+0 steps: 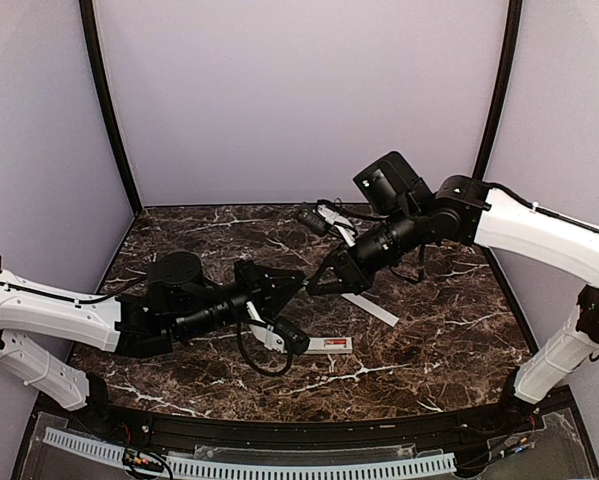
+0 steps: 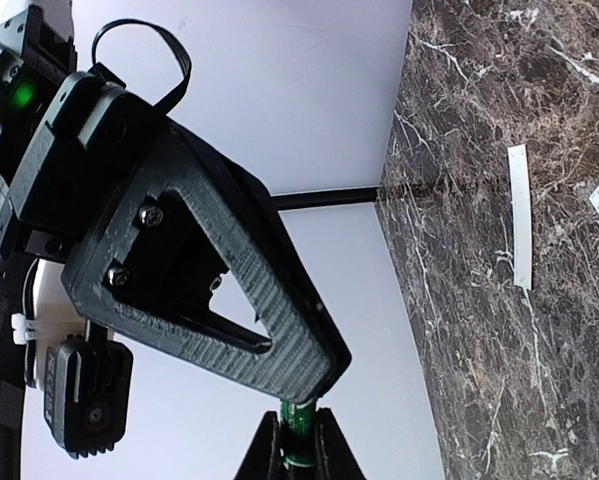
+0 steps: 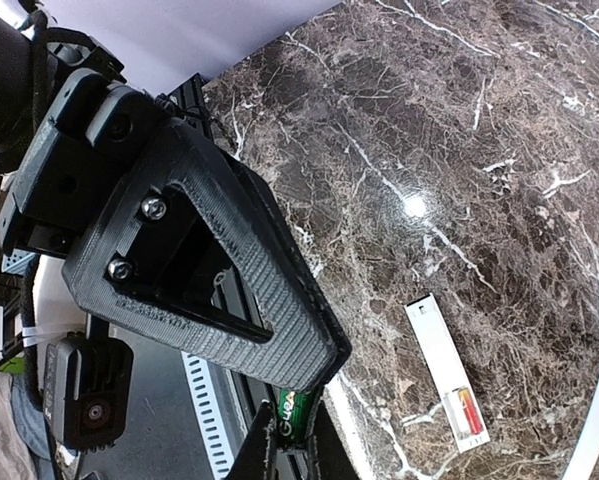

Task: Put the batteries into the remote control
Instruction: Pass from the right arm to the left, then place the battery in the battery compartment.

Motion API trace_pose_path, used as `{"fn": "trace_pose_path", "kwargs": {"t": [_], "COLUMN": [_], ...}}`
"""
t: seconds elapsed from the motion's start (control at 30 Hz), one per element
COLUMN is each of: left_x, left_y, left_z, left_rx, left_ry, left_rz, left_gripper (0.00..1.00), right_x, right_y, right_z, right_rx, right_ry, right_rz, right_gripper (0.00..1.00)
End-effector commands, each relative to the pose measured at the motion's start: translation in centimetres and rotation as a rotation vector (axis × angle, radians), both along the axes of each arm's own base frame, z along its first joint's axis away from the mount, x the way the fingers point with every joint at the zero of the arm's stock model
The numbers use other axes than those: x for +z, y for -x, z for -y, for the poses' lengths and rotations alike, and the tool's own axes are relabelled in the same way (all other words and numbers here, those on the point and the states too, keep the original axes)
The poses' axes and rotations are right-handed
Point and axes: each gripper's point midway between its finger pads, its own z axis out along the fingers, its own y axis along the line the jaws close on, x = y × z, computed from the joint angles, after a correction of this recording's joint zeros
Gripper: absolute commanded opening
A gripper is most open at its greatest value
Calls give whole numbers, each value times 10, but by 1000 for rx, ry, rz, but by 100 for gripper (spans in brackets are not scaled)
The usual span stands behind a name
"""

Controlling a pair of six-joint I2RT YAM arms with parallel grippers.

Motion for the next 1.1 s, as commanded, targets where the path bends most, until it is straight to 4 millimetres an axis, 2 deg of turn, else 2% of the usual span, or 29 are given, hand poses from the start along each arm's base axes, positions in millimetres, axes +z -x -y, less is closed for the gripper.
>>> {"fn": "trace_pose_path", "kwargs": {"t": [0.0,0.07,0.1,0.13,0.17,0.2,0.23,0.27,0.3,0.33,0.37,0.4,0.43,0.47,0.5,0.53,0.7,0.73,0.8,0.83,0.87,0.9,0.93,0.97,1.07], "left_x": [28,19,4,2,-16,-15,-31,-32,-48,-50,-64,-65,-82,-87,-100,-102,-127,-126,-139,-137,-148,-145,-157,-154,-171], "left_y": [-2,-6,-9,-9,-8,-7,-3,-1,6,9,15,17,24,29,31,34,34,34,34,32,33,30,28,24,16], "left_z": [-3,-4,-6,-7,-10,-10,-13,-12,-13,-12,-12,-9,-9,-6,-4,-1,12,17,22,28,29,35,34,38,37], "left_rx": [46,93,130,142,169,181,194,201,204,213,217,228,238,247,269,283,349,333,334,331,353,353,389,395,433], "left_ry": [156,162,144,146,120,156,108,131,79,104,65,87,29,16,-16,-22,-50,-30,-40,-36,-68,-65,-98,-92,-121], "left_rz": [-79,-179,-267,-314,-415,-503,-570,-649,-716,-796,-858,-930,-992,-1067,-1108,-1167,-1281,-1302,-1354,-1364,-1378,-1378,-1383,-1379,-1387], "left_gripper": [0,0,0,0,0,0,0,0,0,0,0,0,0,0,0,0,0,0,0,0,0,0,0,0,0], "right_x": [22,30,33,38,42,41,45,43,41,37,31,25,17,9,1,-7,-36,-40,-49,-54,-60,-65,-69,-74,-87], "right_y": [-3,-9,-12,-16,-22,-26,-31,-34,-38,-42,-45,-48,-51,-54,-56,-57,-55,-55,-56,-58,-58,-59,-60,-61,-62], "right_z": [-5,1,6,11,16,23,31,37,42,47,51,55,58,61,63,64,66,67,71,74,76,78,79,80,85], "right_rx": [-6,-42,-64,-89,-121,-155,-198,-222,-255,-284,-312,-337,-364,-386,-402,-415,-435,-440,-461,-473,-480,-490,-496,-501,-523], "right_ry": [-65,-93,-110,-133,-157,-165,-183,-186,-189,-186,-178,-171,-159,-150,-143,-134,-144,-147,-147,-144,-134,-127,-122,-116,-102], "right_rz": [81,108,114,119,126,120,120,118,106,96,83,67,51,33,16,-1,-70,-80,-94,-101,-112,-120,-133,-144,-174], "right_gripper": [20,31,35,39,41,43,46,46,48,49,50,51,52,52,52,52,52,52,52,52,52,52,52,52,52]}}
